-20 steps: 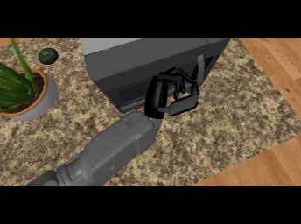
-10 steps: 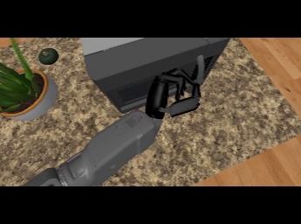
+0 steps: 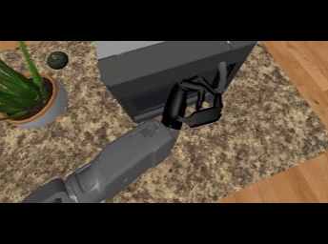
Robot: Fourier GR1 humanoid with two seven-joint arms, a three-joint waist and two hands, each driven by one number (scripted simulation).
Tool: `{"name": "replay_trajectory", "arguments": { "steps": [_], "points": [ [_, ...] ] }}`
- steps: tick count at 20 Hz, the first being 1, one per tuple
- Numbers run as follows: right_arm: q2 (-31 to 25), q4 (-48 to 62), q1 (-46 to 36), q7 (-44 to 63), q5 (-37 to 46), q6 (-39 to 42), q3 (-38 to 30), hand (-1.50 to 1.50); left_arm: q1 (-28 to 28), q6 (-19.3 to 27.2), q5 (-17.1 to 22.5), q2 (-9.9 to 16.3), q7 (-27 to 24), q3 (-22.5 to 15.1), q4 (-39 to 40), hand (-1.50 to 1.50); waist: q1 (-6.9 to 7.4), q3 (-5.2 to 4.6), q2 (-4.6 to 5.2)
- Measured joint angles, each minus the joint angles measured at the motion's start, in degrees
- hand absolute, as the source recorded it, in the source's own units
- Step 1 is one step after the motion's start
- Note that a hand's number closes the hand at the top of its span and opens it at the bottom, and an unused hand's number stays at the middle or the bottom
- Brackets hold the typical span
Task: Pick up the milk, place it into the microwave and close the microwave
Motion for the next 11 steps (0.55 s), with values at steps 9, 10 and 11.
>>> {"name": "replay_trajectory", "arguments": {
  "steps": [9,10,11],
  "points": [
    [-1.93,-0.99,1.96,0.57,-2.51,-0.10,-1.12,-1.50,-0.25,-0.87,3.27,-0.02,1.55,-1.83,-0.70,-1.50,2.10,-0.28,-0.37],
    [-2.23,-1.14,2.24,0.70,-2.65,-0.12,-1.21,-1.50,-0.16,-1.27,3.55,-0.01,1.43,-2.01,-0.73,-1.50,2.28,-0.31,-0.39],
    [-2.51,-1.33,2.58,0.79,-2.84,-0.08,-1.33,-1.50,-0.14,-1.47,3.79,-0.01,1.38,-2.18,-0.63,-1.50,2.37,-0.31,-0.46]
  ]
}}
